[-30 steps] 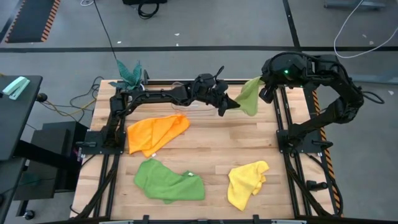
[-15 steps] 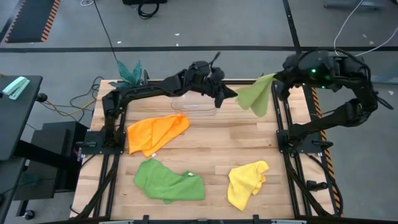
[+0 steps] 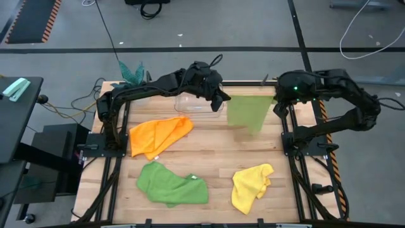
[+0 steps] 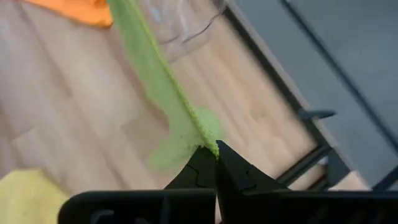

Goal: Fold microfiber towels
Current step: Fold the light green microfiber cloth

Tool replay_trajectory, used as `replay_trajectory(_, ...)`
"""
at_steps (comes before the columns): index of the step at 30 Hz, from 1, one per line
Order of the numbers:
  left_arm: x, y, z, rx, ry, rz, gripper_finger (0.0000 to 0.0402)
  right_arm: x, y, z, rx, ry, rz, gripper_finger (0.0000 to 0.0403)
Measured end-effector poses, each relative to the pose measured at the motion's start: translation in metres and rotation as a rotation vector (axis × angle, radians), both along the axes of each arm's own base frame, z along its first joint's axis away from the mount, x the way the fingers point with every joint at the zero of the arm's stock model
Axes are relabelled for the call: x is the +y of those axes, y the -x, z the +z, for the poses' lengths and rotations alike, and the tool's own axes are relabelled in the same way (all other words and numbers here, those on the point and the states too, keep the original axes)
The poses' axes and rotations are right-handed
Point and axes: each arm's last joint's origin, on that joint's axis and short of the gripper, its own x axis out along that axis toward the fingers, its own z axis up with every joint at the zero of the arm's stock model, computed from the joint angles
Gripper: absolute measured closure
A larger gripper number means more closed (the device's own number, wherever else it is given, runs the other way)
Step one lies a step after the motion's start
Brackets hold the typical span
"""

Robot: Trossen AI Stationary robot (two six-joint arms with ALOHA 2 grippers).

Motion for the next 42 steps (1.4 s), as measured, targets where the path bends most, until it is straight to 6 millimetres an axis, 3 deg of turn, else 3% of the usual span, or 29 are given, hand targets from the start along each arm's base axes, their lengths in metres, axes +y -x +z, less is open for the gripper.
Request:
replay_trajectory(13,0.005,0.002,-0.002,0.027,-0.002,0.036,0.0398,0.001,-0.008,-0.044,0.136,-0.134,0.037,0.0403)
replay_trajectory(20,0.019,0.005,0.0,-0.004,-0.007,0.065,0.0398,-0.006,-0.007,-0.046,0.161,-0.092,0.025,0.0403)
replay_trajectory(27,0.04,0.01,0.008,-0.099,0.023,0.078,0.0398,-0.031,-0.007,-0.048,0.235,-0.035,-0.011,0.0403)
replay_trajectory(32,0.048,0.01,0.013,-0.164,0.01,0.091,0.0398,-0.049,-0.004,-0.039,0.265,0.002,-0.042,0.0403)
replay_trajectory(39,0.055,0.006,0.032,-0.262,-0.003,0.095,0.0398,-0.069,-0.001,-0.004,0.261,0.104,-0.102,0.0403)
replay_trajectory(42,0.058,0.002,0.031,-0.204,0.027,0.08,0.0398,-0.07,-0.001,-0.004,0.27,0.098,-0.112,0.0403)
